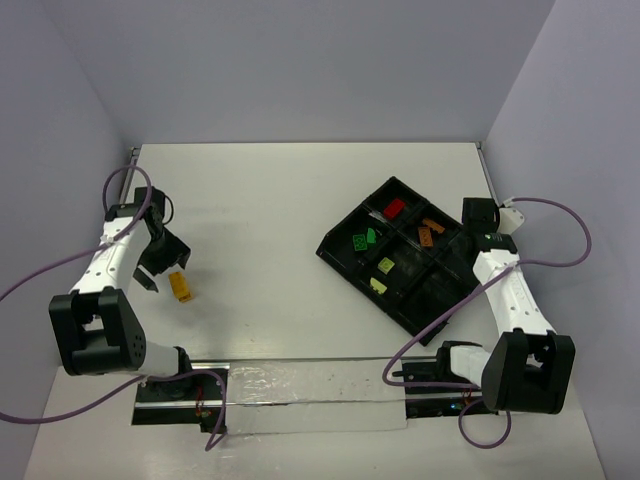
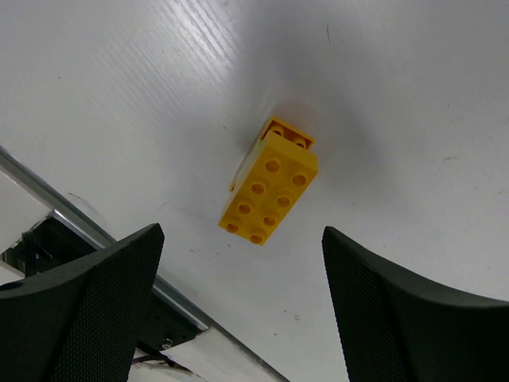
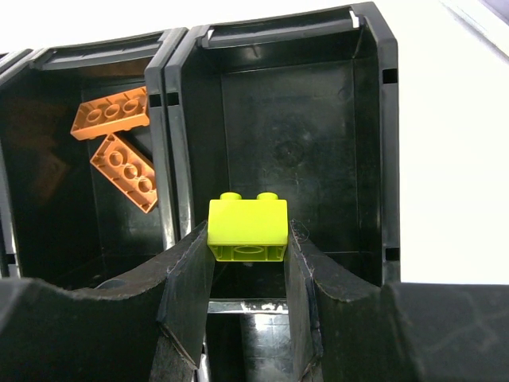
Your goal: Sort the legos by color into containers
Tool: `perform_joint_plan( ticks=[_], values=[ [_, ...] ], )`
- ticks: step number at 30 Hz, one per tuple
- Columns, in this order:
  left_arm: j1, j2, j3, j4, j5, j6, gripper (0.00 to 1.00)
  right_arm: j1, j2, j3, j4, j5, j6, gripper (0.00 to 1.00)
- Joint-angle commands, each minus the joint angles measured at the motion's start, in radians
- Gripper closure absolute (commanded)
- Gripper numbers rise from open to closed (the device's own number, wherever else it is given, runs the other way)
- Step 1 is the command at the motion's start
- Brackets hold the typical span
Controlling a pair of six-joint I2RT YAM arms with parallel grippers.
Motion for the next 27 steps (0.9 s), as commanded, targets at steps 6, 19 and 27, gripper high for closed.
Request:
perform_joint_plan(
  ticks=[6, 19, 27],
  values=[
    [0.006, -0.022, -0.119, 0.131, 0.106, 0.029, 0.20, -0.008, -0.045, -0.012, 0.046, -0.010, -0.008, 0.86],
    [0.003, 0.065, -0.123, 0.215, 0.085, 0.066, 0.80, -0.010, -0.044, -0.030, 0.064, -0.059, -0.002, 0.85],
    [-0.113, 0.020, 0.006, 0.222, 0.180, 0.110, 1.00, -0.009, 0.022, 0.007, 0.058, -0.047, -0.005, 0.84]
  ],
)
